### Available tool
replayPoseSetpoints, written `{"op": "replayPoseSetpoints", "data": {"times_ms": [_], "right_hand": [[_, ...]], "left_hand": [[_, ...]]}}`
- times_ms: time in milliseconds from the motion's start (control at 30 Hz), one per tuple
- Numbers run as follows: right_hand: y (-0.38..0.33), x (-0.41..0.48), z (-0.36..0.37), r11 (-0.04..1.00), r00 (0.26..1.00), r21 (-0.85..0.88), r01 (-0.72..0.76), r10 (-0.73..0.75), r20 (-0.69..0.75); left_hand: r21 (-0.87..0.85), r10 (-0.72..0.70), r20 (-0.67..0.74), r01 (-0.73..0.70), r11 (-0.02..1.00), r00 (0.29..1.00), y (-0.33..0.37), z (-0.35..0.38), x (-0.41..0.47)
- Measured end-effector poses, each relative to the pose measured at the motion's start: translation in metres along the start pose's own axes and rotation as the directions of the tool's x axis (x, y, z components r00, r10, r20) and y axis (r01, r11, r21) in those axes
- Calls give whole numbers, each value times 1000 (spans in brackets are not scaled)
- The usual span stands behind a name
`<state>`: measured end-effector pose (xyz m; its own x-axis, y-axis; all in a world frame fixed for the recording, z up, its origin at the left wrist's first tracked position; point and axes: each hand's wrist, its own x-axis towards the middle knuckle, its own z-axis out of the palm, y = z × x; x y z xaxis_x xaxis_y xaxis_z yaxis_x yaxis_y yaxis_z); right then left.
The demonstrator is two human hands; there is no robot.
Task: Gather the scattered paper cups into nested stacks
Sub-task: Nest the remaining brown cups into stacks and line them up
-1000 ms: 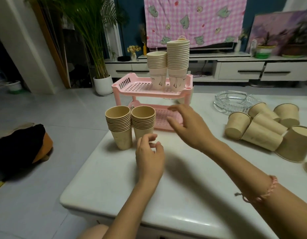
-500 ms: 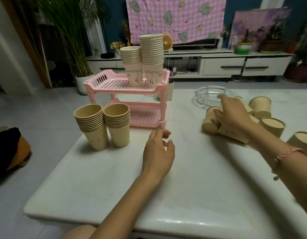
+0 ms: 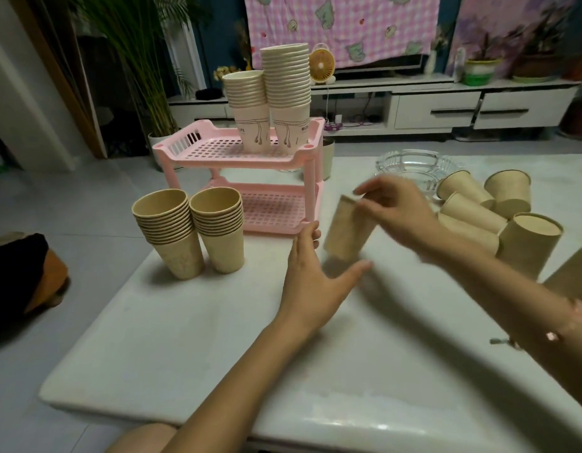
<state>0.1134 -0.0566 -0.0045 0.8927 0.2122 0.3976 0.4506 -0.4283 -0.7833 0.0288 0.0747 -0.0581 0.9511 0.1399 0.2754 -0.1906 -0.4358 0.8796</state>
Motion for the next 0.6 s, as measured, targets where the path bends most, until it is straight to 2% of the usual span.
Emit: {"op": "replayPoseSetpoints", "data": {"times_ms": [67,200,267,333,367,400,467,533,600], "right_hand": [[-20,-37,9,991,994,129,42,-55,96],[-29,-70,0,986,973,157,60,-93,211],[-20,-62,-16,997,977,60,43,-55,207],[-1,-42,-37,980,986,-201,19,14,163],[9,-32,-48,920,988,-391,29,33,151],[18,-23,-58,815,983,-576,61,52,178],[34,-14,-67,574,937,-805,152,175,302],[44,-13,-66,388,876,-888,245,305,375],[45,-16,-60,276,855,-908,314,334,397]], "left_hand": [[-61,-36,32,38,997,999,2,4,-2],[-59,-73,-10,73,996,997,4,15,-10],[-18,-51,-21,51,999,998,6,18,-14],[13,-13,-4,14,1000,1000,7,18,-15],[36,8,5,-8,999,1000,6,17,-14],[66,30,15,-31,997,999,6,17,-15],[150,71,41,-76,986,997,3,16,-16],[215,96,63,-107,971,993,3,16,-19],[225,106,70,-120,967,992,4,15,-21]]}}
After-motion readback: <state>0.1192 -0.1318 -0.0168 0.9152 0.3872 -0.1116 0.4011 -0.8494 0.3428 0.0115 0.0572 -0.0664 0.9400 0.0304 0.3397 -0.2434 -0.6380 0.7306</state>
